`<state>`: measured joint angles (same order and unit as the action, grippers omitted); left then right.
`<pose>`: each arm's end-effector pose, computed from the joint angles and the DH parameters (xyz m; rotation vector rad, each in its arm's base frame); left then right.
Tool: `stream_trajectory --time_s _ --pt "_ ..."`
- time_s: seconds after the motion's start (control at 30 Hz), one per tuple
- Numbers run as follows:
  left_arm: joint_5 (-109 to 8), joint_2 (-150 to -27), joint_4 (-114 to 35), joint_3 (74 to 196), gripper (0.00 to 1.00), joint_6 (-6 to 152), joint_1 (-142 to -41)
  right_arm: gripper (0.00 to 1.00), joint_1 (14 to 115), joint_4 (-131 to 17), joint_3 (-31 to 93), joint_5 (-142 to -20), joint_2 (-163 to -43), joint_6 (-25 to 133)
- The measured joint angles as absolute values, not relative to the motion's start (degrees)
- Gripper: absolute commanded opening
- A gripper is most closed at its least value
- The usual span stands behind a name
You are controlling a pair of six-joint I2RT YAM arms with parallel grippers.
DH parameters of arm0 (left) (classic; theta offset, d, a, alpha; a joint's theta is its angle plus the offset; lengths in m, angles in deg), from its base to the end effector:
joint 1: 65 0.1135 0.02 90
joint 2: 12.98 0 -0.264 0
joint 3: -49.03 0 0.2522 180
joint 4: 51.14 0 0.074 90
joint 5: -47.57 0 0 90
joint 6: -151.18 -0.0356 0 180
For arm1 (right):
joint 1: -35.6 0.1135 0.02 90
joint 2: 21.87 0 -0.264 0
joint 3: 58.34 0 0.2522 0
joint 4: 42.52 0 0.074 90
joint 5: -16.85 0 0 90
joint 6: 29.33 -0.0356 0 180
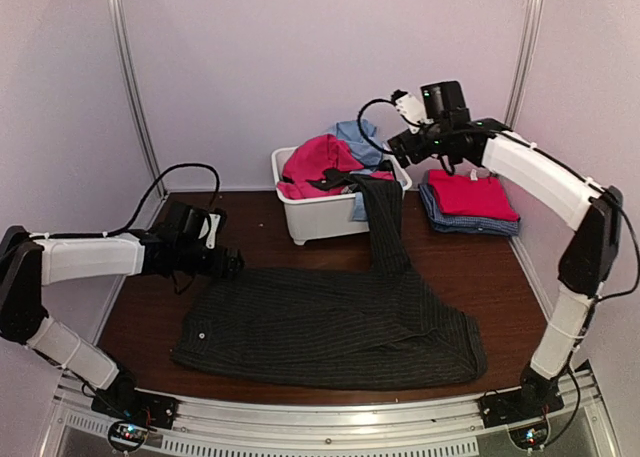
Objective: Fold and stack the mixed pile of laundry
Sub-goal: Adjust the 1/3-folded shirt at the center of the board, then move the right arm to the center of the board with the 1/3-folded shirt.
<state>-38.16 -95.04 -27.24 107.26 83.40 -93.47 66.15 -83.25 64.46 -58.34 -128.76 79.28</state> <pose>0.2543 -0.1349 0.1920 0.0973 2.4238 -0.3196 0.3815 0.2146 0.3897 -0.6754 1.8728 -0.1245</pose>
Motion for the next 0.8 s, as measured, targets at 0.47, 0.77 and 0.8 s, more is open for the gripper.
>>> stream_trajectory --time_s 0.47,0.77,0.8 --pt "-58.2 -115.5 -40.2 132.3 0.80 69.4 -108.1 0.51 46.6 -70.7 13.9 -96.3 -115.6 53.3" --pt "-54.3 -128.3 -41.8 145.0 0.80 73.5 -112.6 0.58 46.5 -65.4 6.6 -108.0 -120.8 47.3" --pt "-54.0 -128.5 -41.7 145.0 0.80 73.9 -112.6 0.55 46.5 -64.8 5.4 -109.4 -120.2 46.6"
